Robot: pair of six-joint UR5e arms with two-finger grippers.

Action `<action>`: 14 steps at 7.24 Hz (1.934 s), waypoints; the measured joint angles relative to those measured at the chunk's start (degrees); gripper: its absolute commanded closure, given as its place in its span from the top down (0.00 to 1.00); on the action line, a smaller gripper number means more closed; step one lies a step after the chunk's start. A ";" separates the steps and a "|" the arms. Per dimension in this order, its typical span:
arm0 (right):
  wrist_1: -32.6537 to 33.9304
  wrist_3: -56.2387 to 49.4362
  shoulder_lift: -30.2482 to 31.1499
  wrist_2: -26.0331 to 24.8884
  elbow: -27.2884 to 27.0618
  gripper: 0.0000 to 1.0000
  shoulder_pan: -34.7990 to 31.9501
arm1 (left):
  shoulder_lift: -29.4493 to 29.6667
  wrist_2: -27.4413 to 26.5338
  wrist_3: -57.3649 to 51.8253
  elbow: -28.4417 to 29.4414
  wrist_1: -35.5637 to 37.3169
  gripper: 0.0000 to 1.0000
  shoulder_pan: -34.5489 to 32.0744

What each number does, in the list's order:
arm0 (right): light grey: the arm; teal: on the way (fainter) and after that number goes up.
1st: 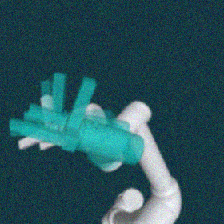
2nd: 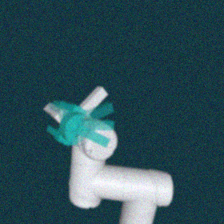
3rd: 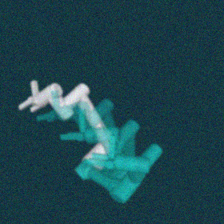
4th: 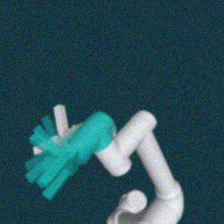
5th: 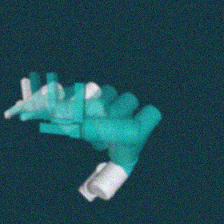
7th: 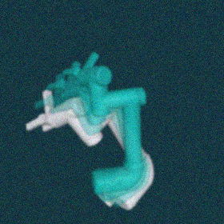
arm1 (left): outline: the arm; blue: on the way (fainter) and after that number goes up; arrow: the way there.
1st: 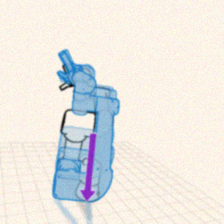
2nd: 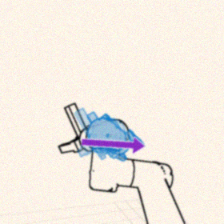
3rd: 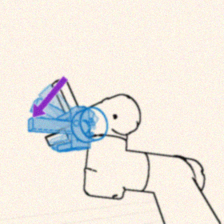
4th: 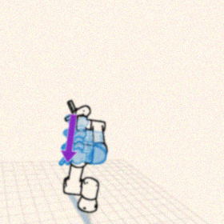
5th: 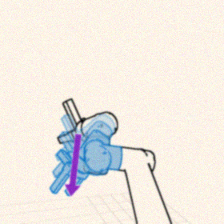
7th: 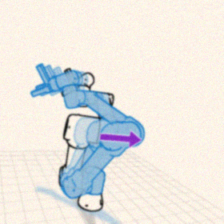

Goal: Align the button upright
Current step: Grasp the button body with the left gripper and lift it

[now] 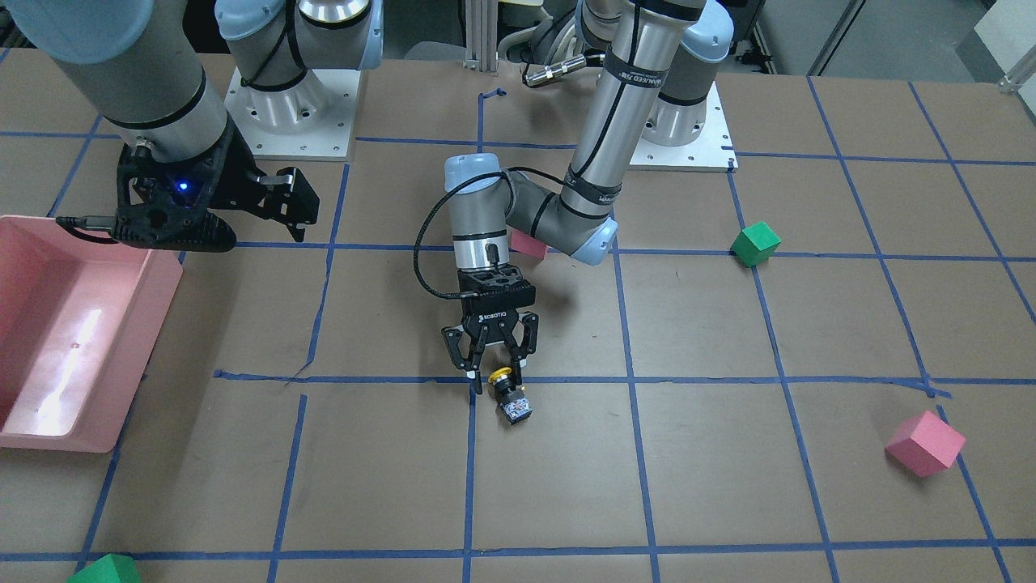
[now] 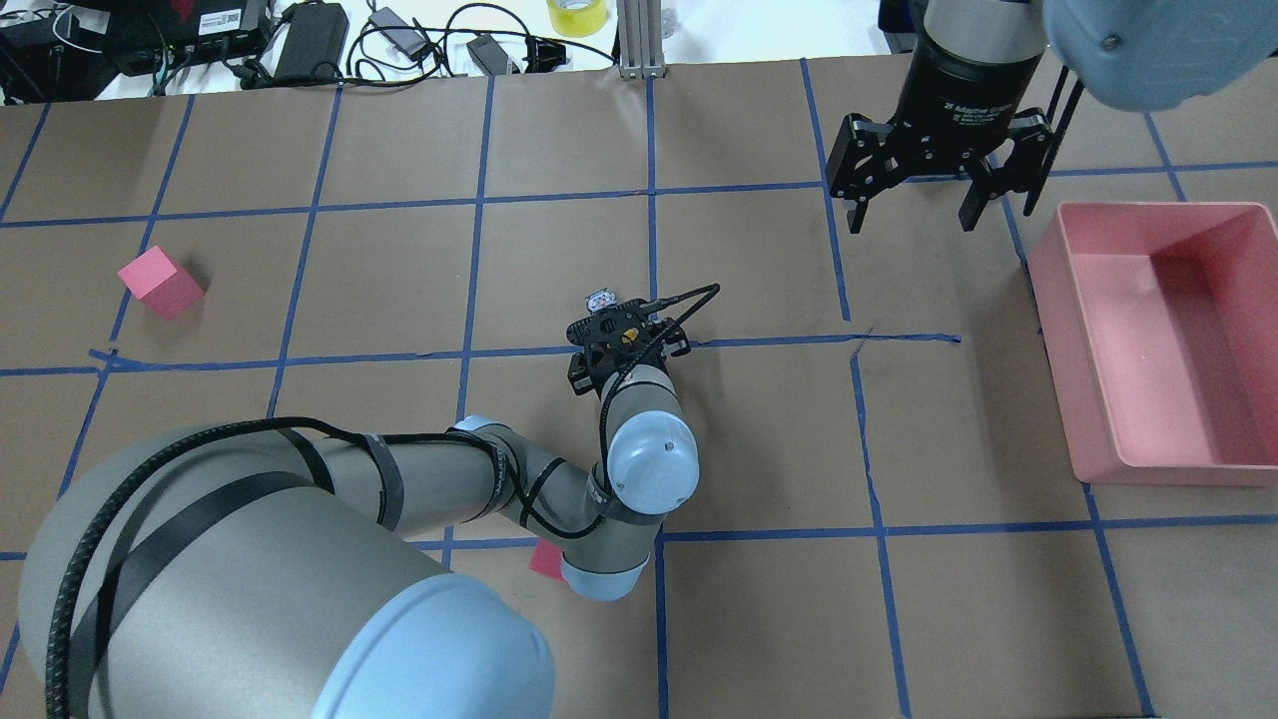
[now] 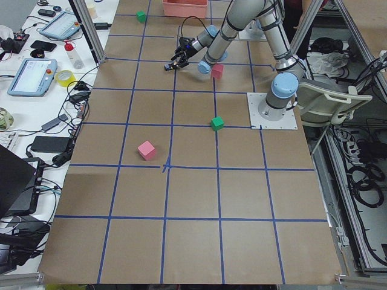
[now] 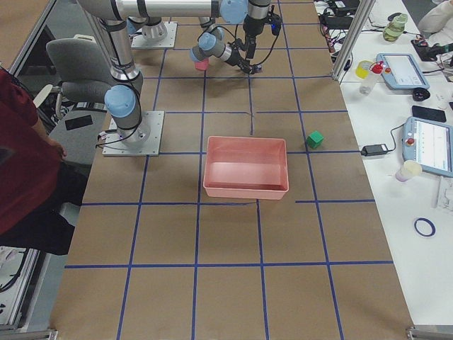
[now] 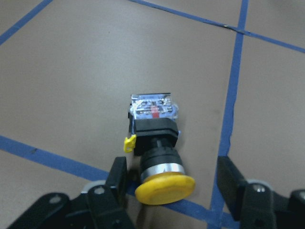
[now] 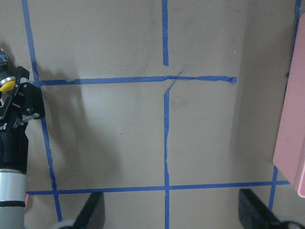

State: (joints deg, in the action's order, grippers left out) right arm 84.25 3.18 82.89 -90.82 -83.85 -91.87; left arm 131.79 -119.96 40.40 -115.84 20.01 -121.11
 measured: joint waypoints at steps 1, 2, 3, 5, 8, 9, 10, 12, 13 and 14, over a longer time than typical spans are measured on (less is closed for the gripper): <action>0.07 -0.15 -0.04 -0.10 0.00 1.00 0.02 | 0.28 -0.01 -0.32 0.16 0.02 0.35 0.00; 0.28 -0.38 -0.05 -0.05 0.00 1.00 0.02 | 0.43 -0.01 -1.09 0.17 0.04 0.29 0.00; 0.58 -0.87 -0.04 0.07 0.01 1.00 -0.01 | 0.44 -0.01 -1.94 0.18 0.03 0.23 0.00; 0.82 -1.88 -0.28 0.49 0.07 1.00 -0.05 | 0.04 0.18 -2.77 0.28 -0.10 0.21 0.00; 2.40 -1.96 -0.50 0.53 0.15 1.00 -0.19 | -3.97 2.59 -6.47 2.95 -6.88 0.28 1.02; 3.59 -2.12 -0.63 0.35 0.10 1.00 -0.08 | -6.41 6.23 -6.55 3.94 -12.55 0.28 2.51; 4.18 -2.20 -0.82 0.31 0.05 1.00 -0.02 | -9.24 11.19 -6.35 4.43 -18.68 0.28 4.70; 4.54 -2.29 -1.00 0.13 0.01 1.00 0.23 | -14.22 22.75 -4.13 6.24 -34.01 0.28 9.09; 4.71 -2.30 -1.01 0.13 0.00 1.00 0.32 | -15.51 27.58 -2.40 9.29 -43.54 0.28 10.16; 4.81 -2.69 -1.11 0.15 0.00 1.00 0.35 | -16.02 31.72 -1.13 13.25 -53.28 0.28 10.90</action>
State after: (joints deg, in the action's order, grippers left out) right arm 89.05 0.49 81.78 -90.67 -83.85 -91.53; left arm 115.78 -88.24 39.27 -102.59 -33.28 -110.21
